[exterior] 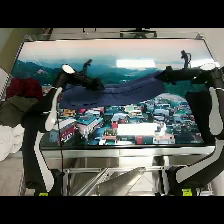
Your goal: Fold the shirts.
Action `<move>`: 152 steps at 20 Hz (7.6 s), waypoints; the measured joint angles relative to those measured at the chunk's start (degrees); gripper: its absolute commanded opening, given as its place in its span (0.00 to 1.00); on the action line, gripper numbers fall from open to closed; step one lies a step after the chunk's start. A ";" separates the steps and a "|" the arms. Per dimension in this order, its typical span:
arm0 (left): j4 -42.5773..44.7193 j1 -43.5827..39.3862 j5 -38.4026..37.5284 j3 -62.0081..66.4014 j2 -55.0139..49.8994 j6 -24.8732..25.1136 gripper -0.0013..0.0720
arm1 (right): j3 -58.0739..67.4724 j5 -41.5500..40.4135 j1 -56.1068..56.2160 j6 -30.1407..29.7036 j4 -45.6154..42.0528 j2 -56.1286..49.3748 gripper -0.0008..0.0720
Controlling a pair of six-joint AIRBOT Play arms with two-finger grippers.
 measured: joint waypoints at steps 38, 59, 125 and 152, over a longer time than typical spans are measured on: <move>-2.84 34.77 -11.43 -17.73 48.04 -0.37 0.05 | 9.88 -45.38 50.29 -11.93 32.83 -12.24 0.04; -2.80 34.84 -15.74 -18.93 48.41 1.55 0.05 | 9.40 -8.07 27.98 19.26 -9.33 -17.20 0.96; -2.73 34.86 -19.96 -18.95 48.41 3.50 0.05 | 3.74 17.86 -27.89 36.98 -45.66 17.05 0.04; -2.73 34.86 -19.56 -18.95 48.41 3.52 0.05 | 3.21 10.29 -39.41 19.12 -11.17 13.57 0.04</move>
